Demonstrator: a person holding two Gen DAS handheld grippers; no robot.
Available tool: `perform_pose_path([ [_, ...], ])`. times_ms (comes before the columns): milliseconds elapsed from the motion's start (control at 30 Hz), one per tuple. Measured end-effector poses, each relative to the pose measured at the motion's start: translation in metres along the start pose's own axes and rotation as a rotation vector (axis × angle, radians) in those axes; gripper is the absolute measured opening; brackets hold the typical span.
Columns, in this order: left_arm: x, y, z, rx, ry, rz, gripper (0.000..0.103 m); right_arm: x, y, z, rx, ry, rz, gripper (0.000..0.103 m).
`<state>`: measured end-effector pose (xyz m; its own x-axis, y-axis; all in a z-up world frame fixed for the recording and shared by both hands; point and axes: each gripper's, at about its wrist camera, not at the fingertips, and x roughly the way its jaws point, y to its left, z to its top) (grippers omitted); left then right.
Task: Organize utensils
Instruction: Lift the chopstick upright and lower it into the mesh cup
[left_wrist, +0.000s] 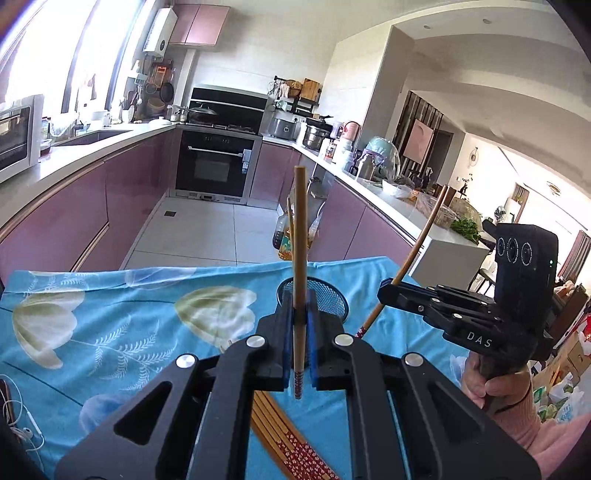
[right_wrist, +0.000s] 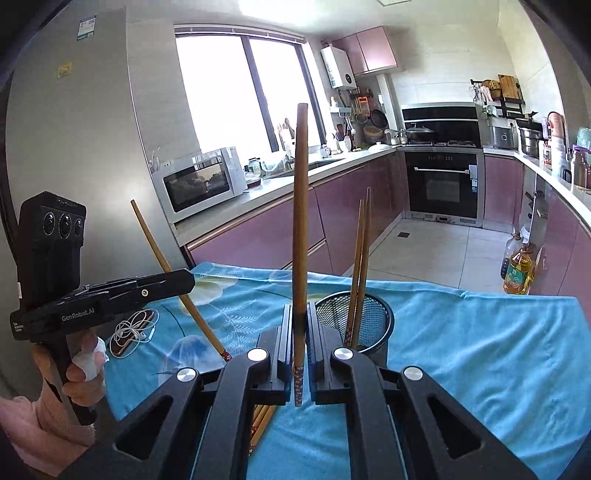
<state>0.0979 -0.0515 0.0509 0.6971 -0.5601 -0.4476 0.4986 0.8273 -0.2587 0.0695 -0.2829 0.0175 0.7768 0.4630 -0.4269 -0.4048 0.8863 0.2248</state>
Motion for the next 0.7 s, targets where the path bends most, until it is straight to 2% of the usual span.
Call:
perform_pose_path([
  [467,0.017,-0.022,0.056,0.028,-0.078,-0.016,0.007,-0.009,-0.017,0.043,-0.004,-0.097,-0.014,0.006],
  [700,0.028,-0.029,0.072,0.029,-0.104,-0.007,0.007,0.006,-0.028,0.052,0.019,-0.089,-0.027,0.006],
])
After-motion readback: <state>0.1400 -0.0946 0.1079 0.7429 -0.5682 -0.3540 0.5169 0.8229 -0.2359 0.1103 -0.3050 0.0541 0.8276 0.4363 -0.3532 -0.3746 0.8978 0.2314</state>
